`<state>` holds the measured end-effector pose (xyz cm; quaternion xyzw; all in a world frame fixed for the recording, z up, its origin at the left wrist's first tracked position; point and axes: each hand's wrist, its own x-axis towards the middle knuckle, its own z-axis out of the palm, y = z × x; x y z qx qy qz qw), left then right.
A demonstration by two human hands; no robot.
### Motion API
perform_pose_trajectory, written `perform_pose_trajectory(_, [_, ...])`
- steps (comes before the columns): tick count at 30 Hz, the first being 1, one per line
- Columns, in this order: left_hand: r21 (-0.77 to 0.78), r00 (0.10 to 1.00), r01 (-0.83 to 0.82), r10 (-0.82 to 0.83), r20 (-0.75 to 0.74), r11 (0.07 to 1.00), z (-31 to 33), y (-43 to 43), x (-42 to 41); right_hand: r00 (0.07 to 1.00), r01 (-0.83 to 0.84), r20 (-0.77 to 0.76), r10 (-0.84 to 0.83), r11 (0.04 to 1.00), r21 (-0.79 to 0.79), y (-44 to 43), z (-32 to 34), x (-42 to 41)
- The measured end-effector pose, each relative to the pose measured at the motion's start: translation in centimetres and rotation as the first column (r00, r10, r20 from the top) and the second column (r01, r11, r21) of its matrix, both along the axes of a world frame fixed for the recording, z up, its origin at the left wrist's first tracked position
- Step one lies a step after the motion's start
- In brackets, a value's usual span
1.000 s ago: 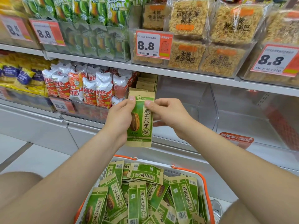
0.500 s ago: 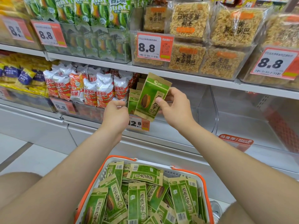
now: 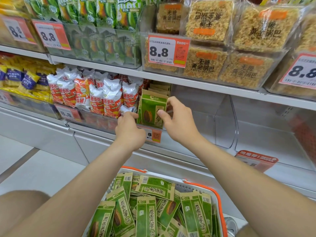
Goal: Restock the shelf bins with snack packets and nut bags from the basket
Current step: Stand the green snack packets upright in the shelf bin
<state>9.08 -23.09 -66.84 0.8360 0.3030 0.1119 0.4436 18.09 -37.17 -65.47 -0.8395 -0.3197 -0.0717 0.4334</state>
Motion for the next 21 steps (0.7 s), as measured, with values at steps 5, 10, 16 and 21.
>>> perform_pose_trajectory(5, [0.003,1.0,-0.017,0.017,0.013,1.0,-0.4,0.4,0.3,0.998,0.001,-0.064,-0.005,0.998,-0.07,0.4,-1.1,0.6])
perform_pose_trajectory(10, [0.015,1.0,-0.013,0.012,0.016,1.0,-0.6,0.4,0.9,0.996,0.047,-0.066,-0.057,0.988,-0.148,1.1,-2.0,1.7])
perform_pose_trajectory(16, [-0.006,1.0,-0.013,0.013,0.026,1.0,-0.6,0.1,1.0,0.998,0.005,-0.054,-0.017,0.979,-0.204,1.2,-1.5,1.6])
perform_pose_trajectory(21, [-0.04,0.999,-0.018,0.019,0.031,0.999,-0.4,-0.2,0.6,0.997,-0.03,-0.081,0.007,0.961,-0.274,1.6,-2.0,1.7])
